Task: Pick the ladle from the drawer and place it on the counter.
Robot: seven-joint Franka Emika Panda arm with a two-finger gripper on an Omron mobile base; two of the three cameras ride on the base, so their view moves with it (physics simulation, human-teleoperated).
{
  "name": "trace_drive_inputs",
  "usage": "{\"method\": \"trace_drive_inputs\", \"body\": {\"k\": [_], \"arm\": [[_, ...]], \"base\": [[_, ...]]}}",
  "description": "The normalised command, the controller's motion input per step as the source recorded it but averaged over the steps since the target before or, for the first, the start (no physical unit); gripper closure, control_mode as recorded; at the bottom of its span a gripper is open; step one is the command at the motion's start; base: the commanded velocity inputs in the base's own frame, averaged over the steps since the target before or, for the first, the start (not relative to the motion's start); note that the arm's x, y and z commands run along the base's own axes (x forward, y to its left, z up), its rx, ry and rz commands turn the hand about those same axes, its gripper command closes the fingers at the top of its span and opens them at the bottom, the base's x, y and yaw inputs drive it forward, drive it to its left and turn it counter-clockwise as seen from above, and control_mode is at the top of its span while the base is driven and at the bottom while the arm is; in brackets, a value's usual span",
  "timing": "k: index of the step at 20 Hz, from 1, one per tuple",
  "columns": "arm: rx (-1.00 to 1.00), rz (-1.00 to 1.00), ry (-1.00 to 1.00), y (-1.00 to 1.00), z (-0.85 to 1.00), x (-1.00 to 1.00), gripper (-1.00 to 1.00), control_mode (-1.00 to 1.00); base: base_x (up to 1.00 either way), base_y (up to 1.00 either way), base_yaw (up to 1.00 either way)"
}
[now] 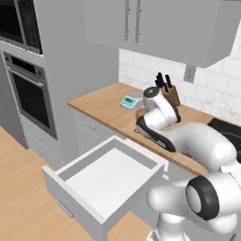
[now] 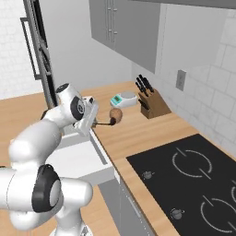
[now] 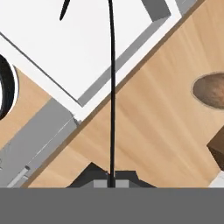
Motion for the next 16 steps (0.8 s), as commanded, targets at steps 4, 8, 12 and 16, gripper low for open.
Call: {"method": "trace_drive_inputs", "body": {"k": [4, 8, 12, 16], "arm": [[0.14, 0.04, 0.08, -1.0, -0.29, 0.63, 1.0, -1.0], [0.09, 0.08, 0.08, -0.88, -0.36, 0.52, 1.0, -1.0], [0.03, 0.15, 0.07, 0.0, -0.99, 0.93, 1.0, -1.0], [0.02, 0.13, 0.04, -0.06, -1.0, 0.99, 1.0, -1.0]], "base": [[0.0, 0.0, 0.0], [0.0, 0.0, 0.0], [0.0, 0.0, 0.0], [0.0, 0.0, 0.0]]}}
